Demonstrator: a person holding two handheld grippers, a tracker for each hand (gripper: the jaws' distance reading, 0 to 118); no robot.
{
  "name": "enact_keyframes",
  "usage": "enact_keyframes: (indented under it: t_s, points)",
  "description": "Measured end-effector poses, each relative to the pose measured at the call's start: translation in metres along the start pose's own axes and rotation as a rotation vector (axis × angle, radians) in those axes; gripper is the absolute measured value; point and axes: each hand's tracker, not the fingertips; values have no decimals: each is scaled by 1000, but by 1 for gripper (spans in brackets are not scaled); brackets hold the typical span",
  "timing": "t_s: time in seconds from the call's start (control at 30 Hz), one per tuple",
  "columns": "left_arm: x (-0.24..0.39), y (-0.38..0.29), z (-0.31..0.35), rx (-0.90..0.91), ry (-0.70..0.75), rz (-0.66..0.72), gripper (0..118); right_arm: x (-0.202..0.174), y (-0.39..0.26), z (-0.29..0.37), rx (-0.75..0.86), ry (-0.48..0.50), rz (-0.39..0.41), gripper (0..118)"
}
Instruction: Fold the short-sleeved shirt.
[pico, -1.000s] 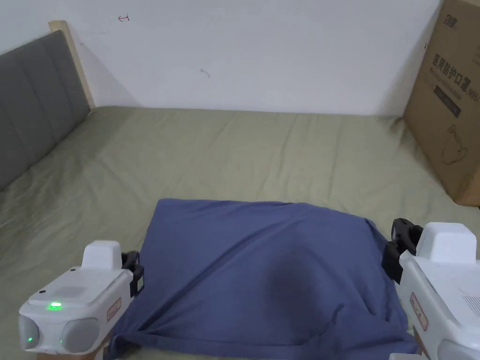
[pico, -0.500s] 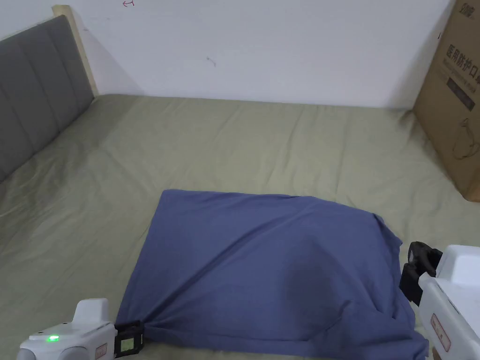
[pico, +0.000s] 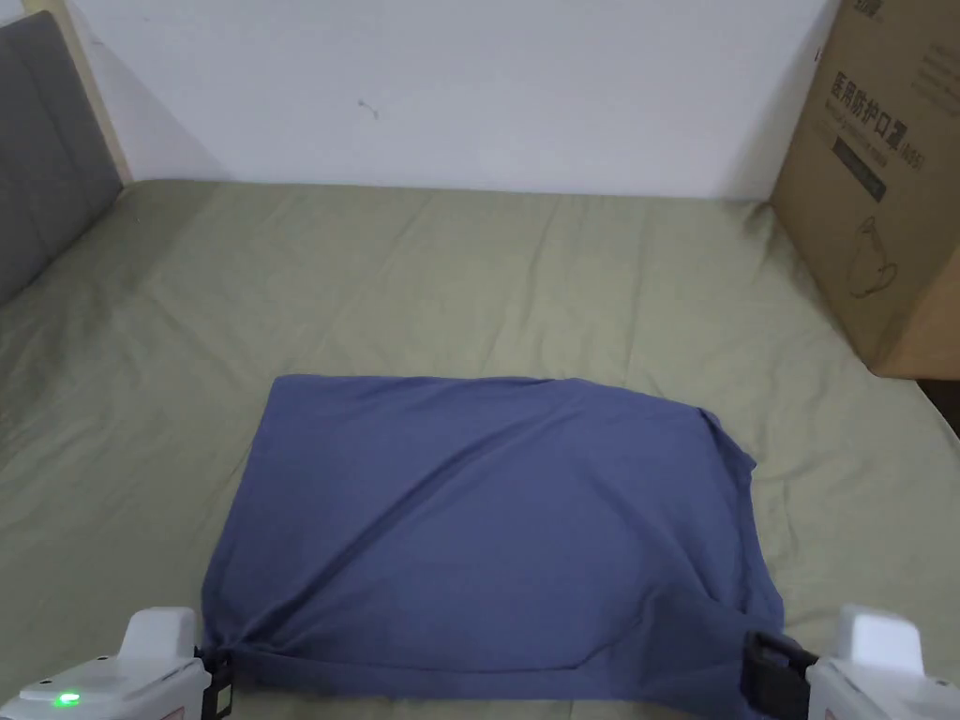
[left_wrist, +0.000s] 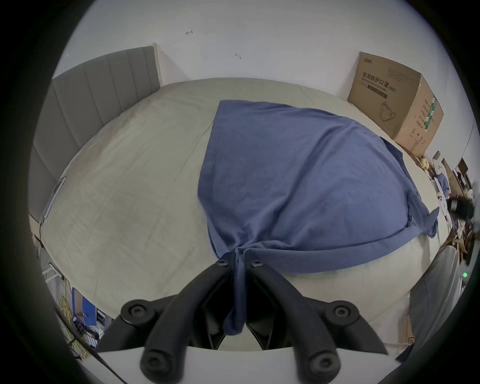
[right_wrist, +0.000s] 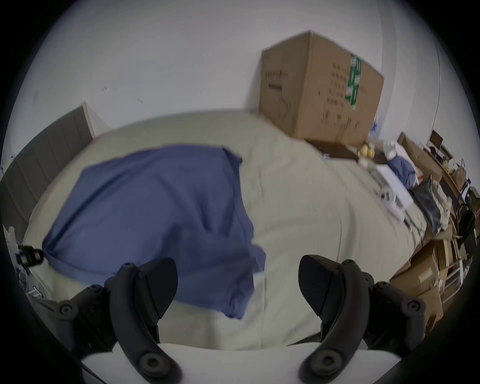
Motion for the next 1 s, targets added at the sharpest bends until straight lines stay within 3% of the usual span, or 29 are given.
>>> enact_keyframes:
  t_s: [0.17,0.23,0.27,0.3,0.33,0.37,0.43,0.5,0.73,1.0]
  points:
    - [-5,4,-3,21,-4,8,4,6,-30,-34,-94,21,-11,93]
    - [-4,5,-4,18,-1,2,4,8,-35,-49,-117,40,-28,70]
    - [-4,5,-5,17,2,-1,4,9,-35,-53,-123,52,-36,50]
    - [-4,6,-6,16,3,-2,4,10,-35,-56,-130,72,-43,20]
    - [-5,6,-6,15,2,0,4,4,-33,-51,-132,126,-54,8]
    - [-5,7,-6,13,2,3,4,1,-32,-47,-124,163,-64,8]
    - [-6,10,-3,18,2,9,4,-8,-25,-31,-51,98,-9,8]
    - [-7,16,0,31,-5,19,4,-10,-14,-19,-4,106,21,8]
    - [-7,70,8,96,-14,47,4,-12,58,-4,155,122,35,8]
    - [7,148,-47,30,32,-18,4,-17,130,-78,76,112,2,8]
